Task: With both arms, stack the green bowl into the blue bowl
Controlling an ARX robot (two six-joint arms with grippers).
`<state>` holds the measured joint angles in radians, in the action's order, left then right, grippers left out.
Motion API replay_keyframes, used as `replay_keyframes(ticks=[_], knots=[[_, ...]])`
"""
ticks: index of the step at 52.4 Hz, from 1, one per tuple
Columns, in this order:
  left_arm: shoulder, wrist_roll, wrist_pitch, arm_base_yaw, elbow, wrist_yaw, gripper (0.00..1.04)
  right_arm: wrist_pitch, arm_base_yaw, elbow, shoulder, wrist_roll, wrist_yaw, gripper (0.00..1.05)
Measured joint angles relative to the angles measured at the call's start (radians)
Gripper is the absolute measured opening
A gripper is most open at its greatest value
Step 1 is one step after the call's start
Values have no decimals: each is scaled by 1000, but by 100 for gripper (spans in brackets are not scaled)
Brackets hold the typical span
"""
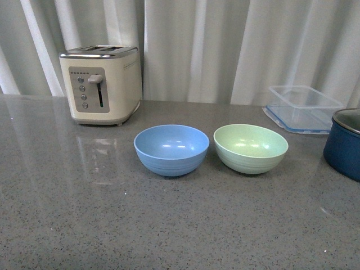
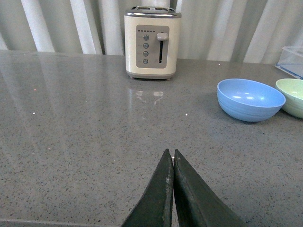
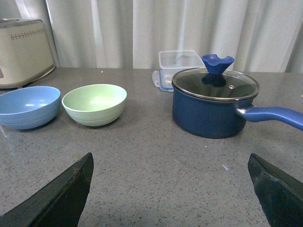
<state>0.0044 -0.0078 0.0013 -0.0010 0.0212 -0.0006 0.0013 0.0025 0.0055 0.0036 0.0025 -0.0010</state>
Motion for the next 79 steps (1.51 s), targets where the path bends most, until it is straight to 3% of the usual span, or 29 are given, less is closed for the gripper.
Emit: replay_keyframes(ticks=[5, 14, 30, 32, 35, 39, 46, 54, 63, 79], knots=[[0, 0, 0, 0, 0, 0, 8, 0, 0, 0, 0, 0, 0, 95], [0, 0, -1, 0, 0, 0, 34, 0, 0, 0, 0, 0, 0, 95], [-1, 0, -1, 0, 0, 0, 99, 0, 0, 0, 0, 0, 0, 95], [-1, 2, -1, 0, 0, 0, 98, -2, -3, 0, 2, -1, -5, 95], [-1, 2, -1, 0, 0, 0, 98, -42, -36, 22, 41, -5, -186, 95], [-1, 3, -1, 0, 0, 0, 98, -35, 18, 96, 137, 22, -285, 95], [-1, 3, -1, 0, 0, 0, 98, 43, 156, 242, 340, 48, -262, 95], [-1, 3, -1, 0, 0, 0, 98, 30, 253, 418, 657, 85, -237, 95], [-1, 3, -1, 0, 0, 0, 98, -1, 287, 634, 1006, 118, -167, 95], [-1, 3, -1, 0, 0, 0, 98, -82, 263, 1038, 1521, 161, -51, 95]])
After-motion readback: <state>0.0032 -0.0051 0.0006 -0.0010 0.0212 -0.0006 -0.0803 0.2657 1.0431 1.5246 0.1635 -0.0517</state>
